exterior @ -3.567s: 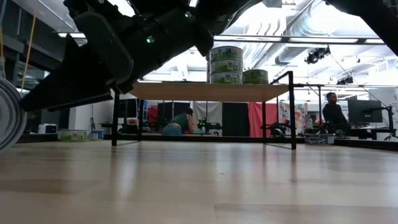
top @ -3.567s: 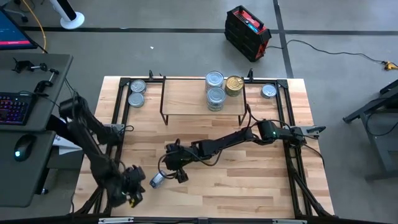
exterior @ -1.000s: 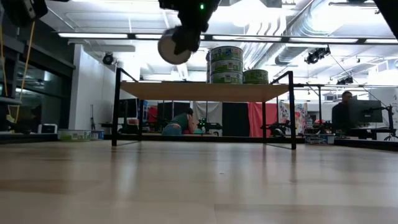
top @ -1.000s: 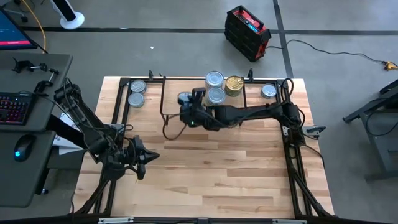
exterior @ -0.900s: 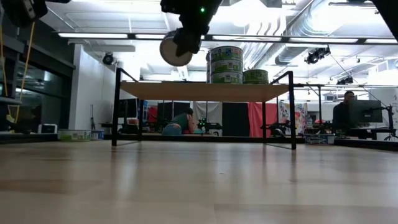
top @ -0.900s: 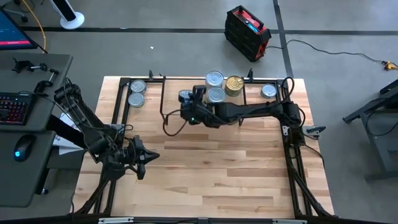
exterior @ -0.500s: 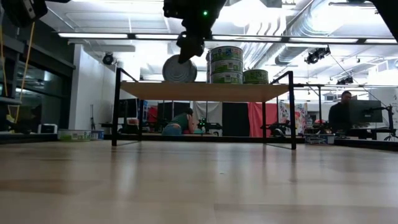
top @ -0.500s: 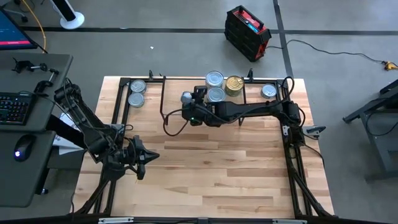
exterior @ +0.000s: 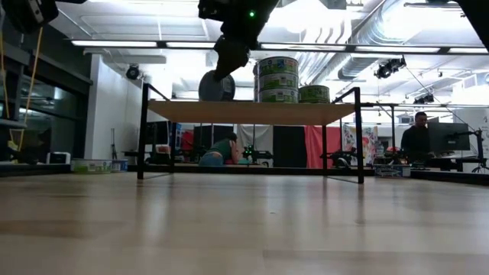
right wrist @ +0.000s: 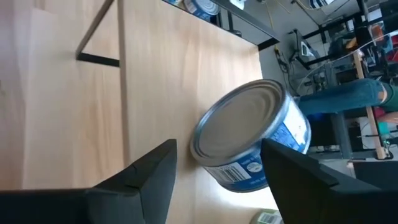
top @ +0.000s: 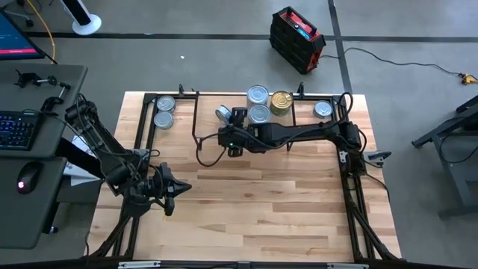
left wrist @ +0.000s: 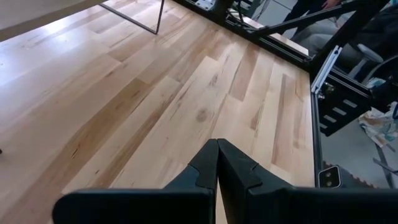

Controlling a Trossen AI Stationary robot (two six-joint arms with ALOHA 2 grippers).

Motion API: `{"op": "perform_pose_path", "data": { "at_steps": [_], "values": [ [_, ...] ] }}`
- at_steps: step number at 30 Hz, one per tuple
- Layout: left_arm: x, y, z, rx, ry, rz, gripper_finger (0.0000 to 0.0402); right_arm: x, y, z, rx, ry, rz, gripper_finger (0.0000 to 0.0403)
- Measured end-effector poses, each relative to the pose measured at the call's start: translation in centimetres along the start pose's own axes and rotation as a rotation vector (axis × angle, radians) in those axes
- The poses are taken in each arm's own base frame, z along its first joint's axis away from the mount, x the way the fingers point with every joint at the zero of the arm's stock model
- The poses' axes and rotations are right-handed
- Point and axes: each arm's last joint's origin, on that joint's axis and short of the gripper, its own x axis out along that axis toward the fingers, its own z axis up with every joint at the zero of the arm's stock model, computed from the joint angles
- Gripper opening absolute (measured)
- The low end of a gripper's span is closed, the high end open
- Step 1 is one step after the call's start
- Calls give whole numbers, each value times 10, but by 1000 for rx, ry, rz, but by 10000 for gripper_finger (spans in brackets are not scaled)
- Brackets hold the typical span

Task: Stack canned seafood by type on shelf
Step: Put the blue tuna can on the shelf

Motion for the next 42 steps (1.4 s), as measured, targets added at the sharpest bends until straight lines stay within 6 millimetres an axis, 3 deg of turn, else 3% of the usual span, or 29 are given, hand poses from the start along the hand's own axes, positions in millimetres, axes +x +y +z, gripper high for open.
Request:
{"op": "perform_pose_path", "data": {
  "at_steps": [13,15,18,21,25,31,42],
  "values": [
    [0,0,0,6,1,1,1,-18,12,13,23,-93,12,224],
    [0,0,0,6,1,1,1,-26,8,17,92,-141,30,224],
    [0,0,0,8,1,2,1,-37,-14,16,346,-179,71,224],
    [0,1,0,13,3,5,1,-31,-43,3,583,-137,86,224],
    [0,1,-1,20,4,6,1,-20,-64,-9,713,-100,169,224],
    [0,1,-1,16,7,4,1,-5,-66,-16,781,-45,280,224],
    [3,2,1,10,3,20,1,-4,-67,-21,733,-2,176,224]
  ]
}}
